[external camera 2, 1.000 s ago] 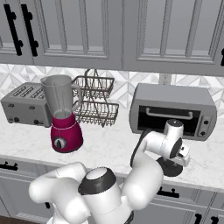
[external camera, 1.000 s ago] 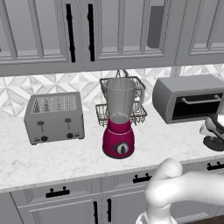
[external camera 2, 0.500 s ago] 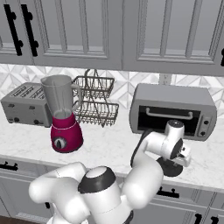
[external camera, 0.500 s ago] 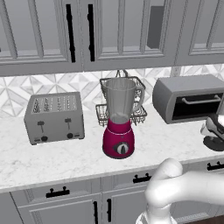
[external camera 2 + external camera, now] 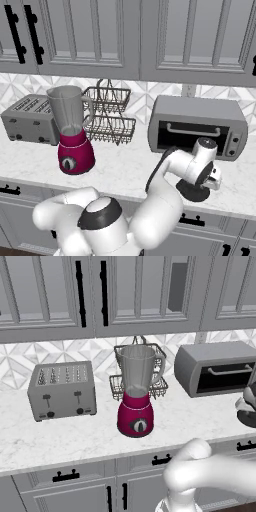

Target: Close the lid blender by securely placing the lid on top.

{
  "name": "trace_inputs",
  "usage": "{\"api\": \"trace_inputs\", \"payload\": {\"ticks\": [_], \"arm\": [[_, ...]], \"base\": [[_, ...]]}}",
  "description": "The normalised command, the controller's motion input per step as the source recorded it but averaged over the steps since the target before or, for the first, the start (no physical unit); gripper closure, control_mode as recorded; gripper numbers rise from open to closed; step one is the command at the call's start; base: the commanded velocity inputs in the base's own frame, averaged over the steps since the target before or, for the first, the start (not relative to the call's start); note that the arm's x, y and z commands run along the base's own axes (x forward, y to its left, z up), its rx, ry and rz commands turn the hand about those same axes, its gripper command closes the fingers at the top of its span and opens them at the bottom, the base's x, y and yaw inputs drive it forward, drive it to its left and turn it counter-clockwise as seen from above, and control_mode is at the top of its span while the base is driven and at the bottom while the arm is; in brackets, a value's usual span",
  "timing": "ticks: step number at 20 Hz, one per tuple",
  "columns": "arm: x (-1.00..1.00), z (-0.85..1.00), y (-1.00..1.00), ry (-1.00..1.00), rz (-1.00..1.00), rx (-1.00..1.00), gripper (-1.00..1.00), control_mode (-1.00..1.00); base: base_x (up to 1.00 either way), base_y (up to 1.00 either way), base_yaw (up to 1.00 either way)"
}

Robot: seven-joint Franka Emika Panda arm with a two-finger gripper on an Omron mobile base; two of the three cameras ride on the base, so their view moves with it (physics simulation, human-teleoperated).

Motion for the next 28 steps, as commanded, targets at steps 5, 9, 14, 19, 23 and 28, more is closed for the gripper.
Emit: {"api": "trace_inputs", "payload": {"ticks": [5,9,14,19,23,28], "arm": [[-0.37,0.91,0.33,-0.09,0.07,0.00,1.00,-1.00],[-0.34,0.96,0.55,-0.08,0.01,0.00,1.00,-1.00],[-0.23,0.79,0.65,-0.15,0.00,0.00,1.00,-1.00],[-0.13,0.72,0.76,-0.13,0.00,0.01,1.00,-1.00],[-0.02,0.76,0.81,-0.07,0.00,0.01,1.00,-1.00],[0.00,0.68,0.84,-0.02,0.00,0.01,1.00,-1.00]], "base": [[0.00,0.00,0.00],[0.00,0.00,0.00],[0.00,0.00,0.00],[0.00,0.00,0.00],[0.00,0.00,0.00],[0.00,0.00,0.00]]}}
